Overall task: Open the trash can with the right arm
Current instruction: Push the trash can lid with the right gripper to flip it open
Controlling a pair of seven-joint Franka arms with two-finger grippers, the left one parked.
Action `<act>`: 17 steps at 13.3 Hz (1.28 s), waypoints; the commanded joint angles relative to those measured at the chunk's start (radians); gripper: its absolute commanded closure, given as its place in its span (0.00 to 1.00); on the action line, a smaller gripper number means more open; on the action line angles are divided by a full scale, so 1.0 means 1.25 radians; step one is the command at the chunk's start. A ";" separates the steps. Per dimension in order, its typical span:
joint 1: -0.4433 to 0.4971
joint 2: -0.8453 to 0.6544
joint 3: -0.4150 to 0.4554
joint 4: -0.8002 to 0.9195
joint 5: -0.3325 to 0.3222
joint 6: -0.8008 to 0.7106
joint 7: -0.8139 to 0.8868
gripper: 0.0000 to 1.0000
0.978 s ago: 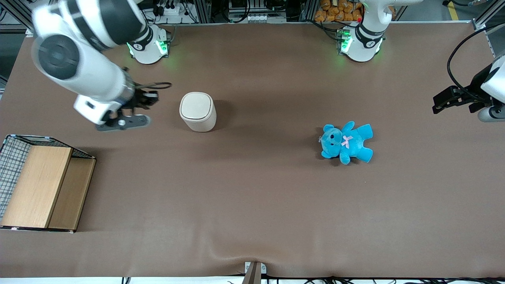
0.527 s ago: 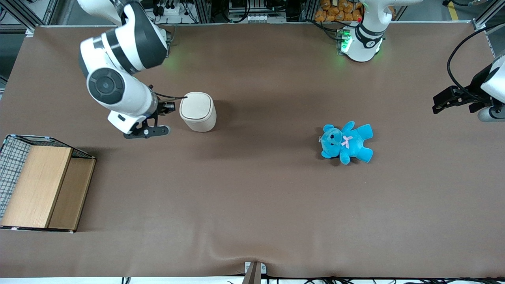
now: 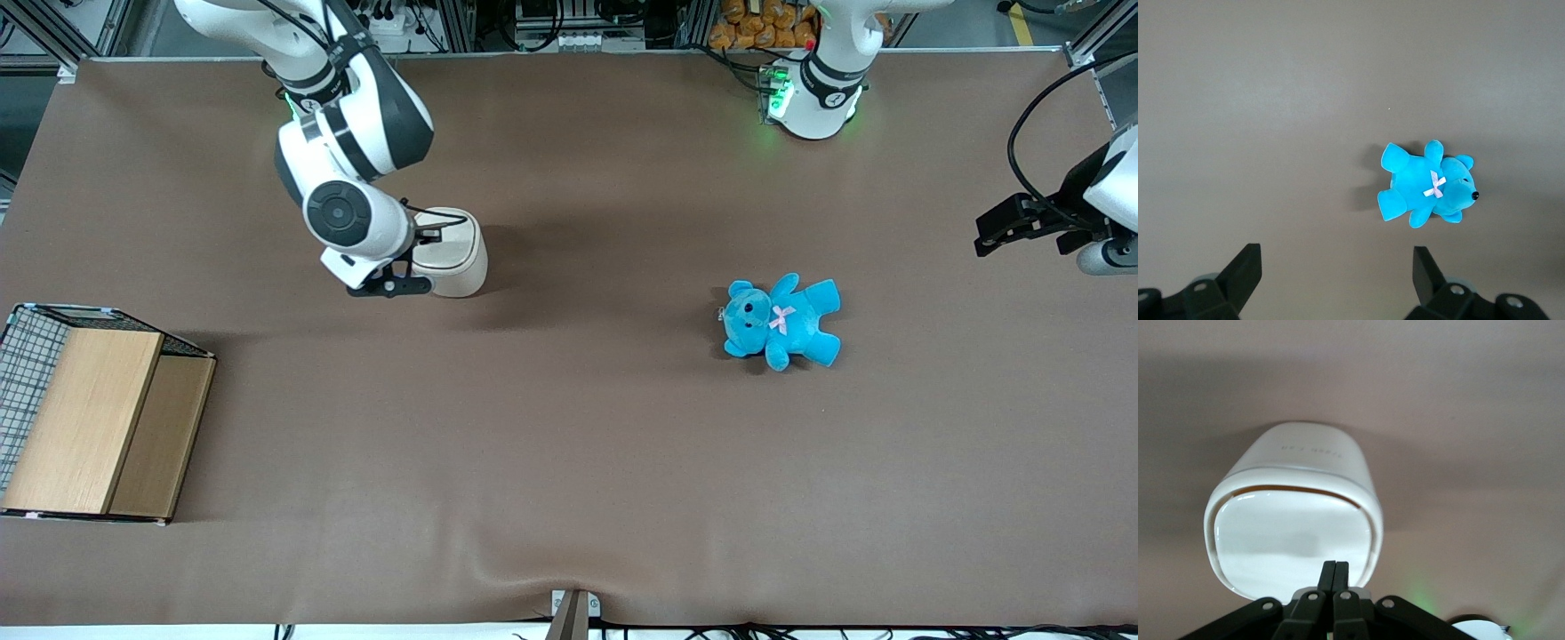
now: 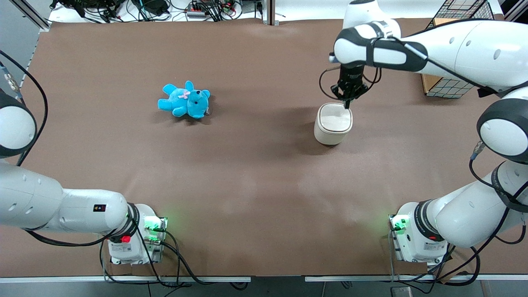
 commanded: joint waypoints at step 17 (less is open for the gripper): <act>-0.149 -0.132 -0.023 0.194 -0.056 -0.154 0.001 0.00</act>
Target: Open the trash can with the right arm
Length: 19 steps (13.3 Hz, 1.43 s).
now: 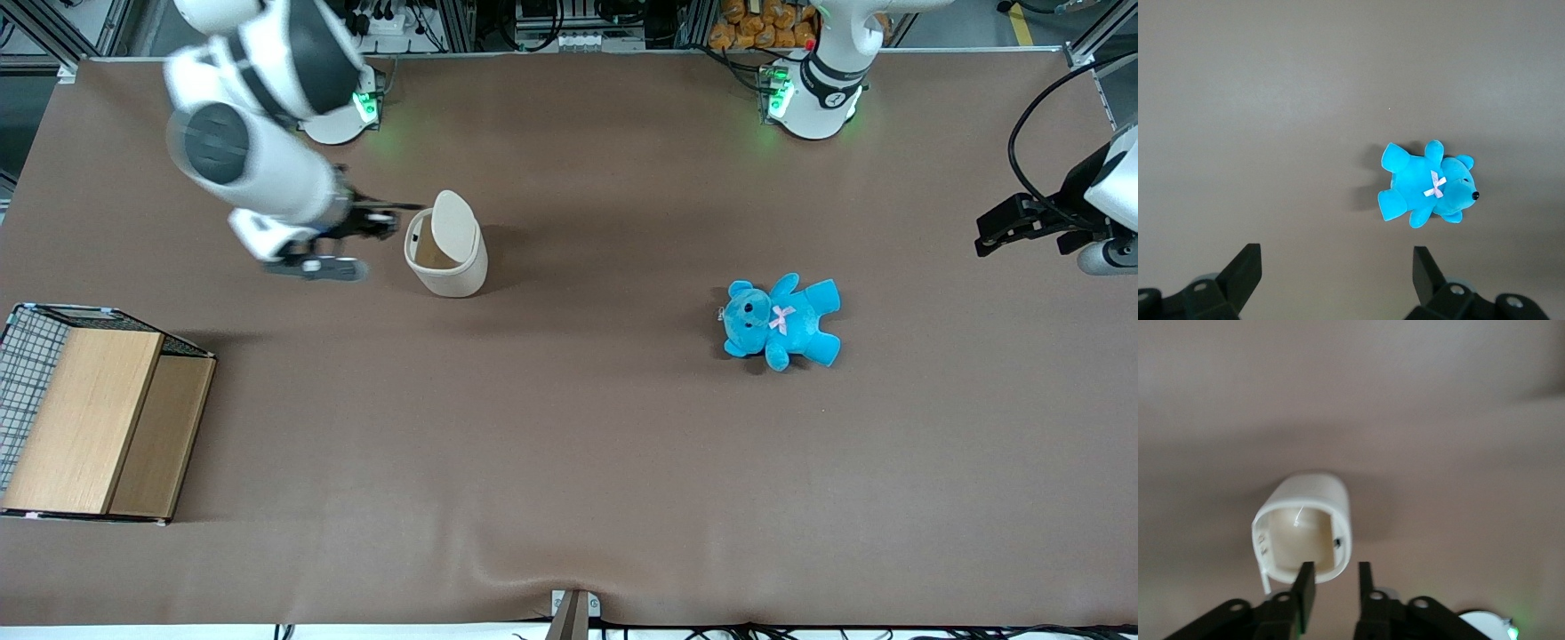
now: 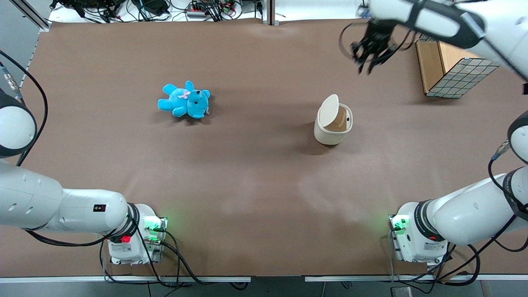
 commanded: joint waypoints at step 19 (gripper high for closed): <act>-0.332 -0.044 0.009 0.314 -0.104 -0.243 -0.292 0.00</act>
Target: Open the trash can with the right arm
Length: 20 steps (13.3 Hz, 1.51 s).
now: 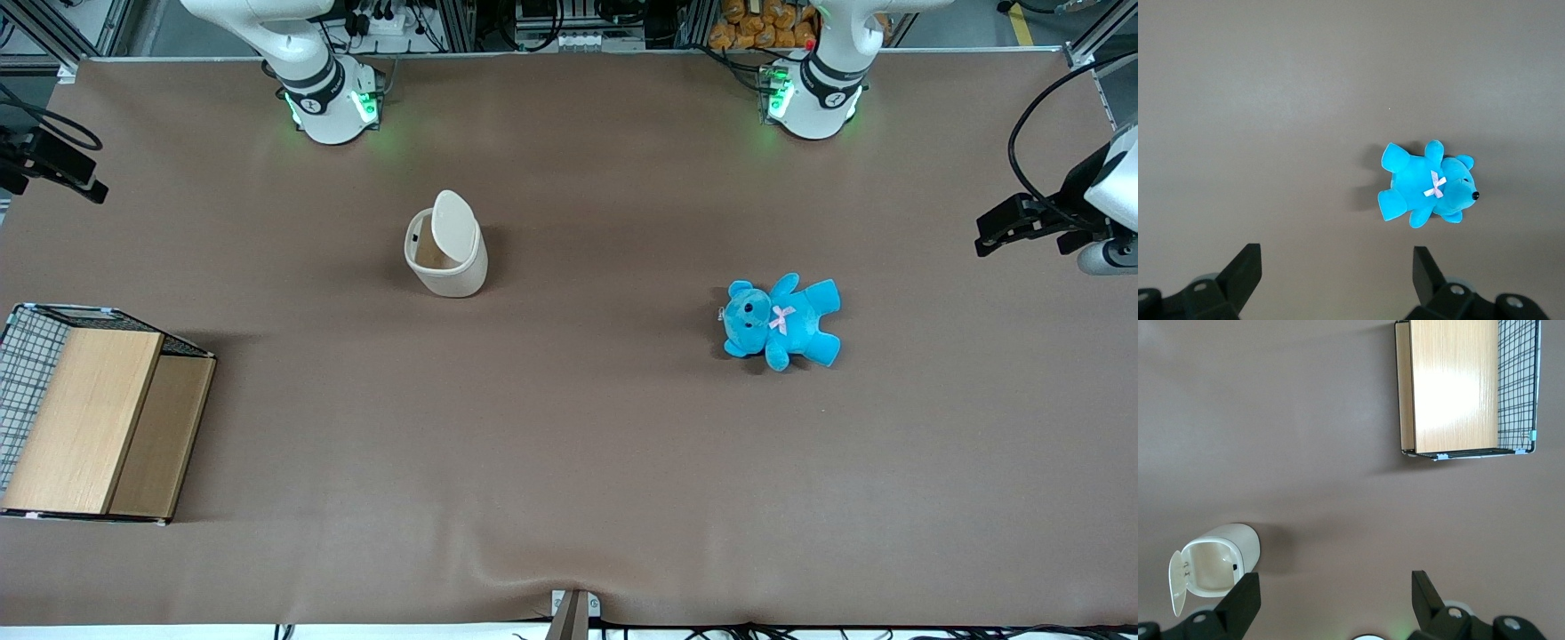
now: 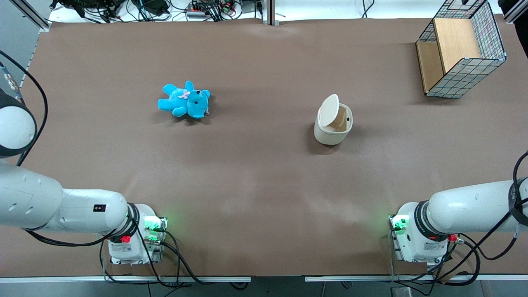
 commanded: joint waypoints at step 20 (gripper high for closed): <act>-0.056 0.053 0.054 0.066 -0.016 -0.028 0.013 0.00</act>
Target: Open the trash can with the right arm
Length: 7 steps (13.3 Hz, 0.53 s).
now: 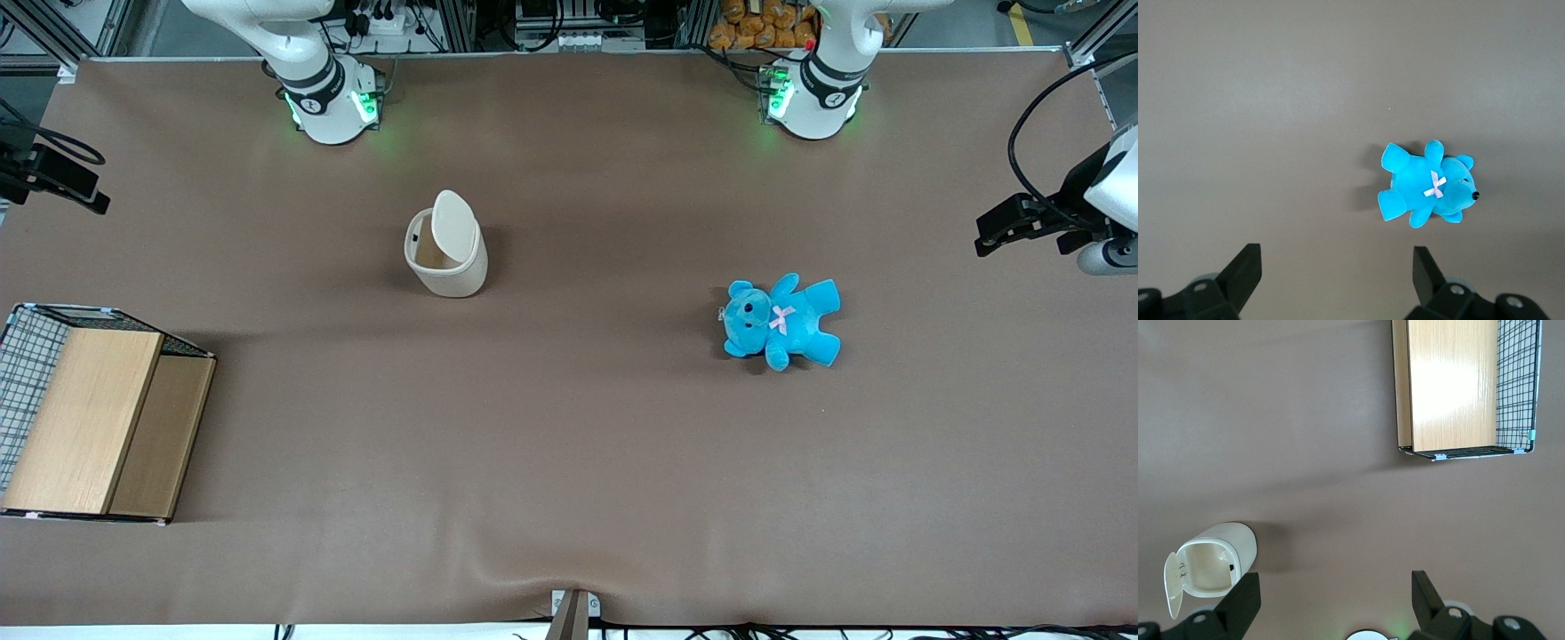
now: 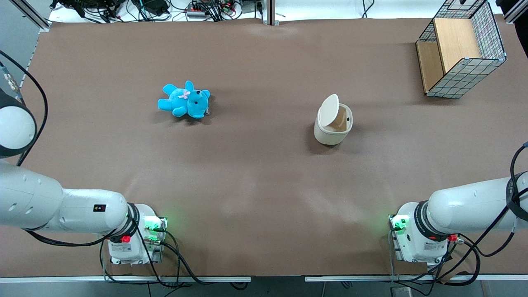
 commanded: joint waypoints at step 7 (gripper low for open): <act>-0.013 0.006 0.018 0.019 -0.013 -0.008 0.010 0.00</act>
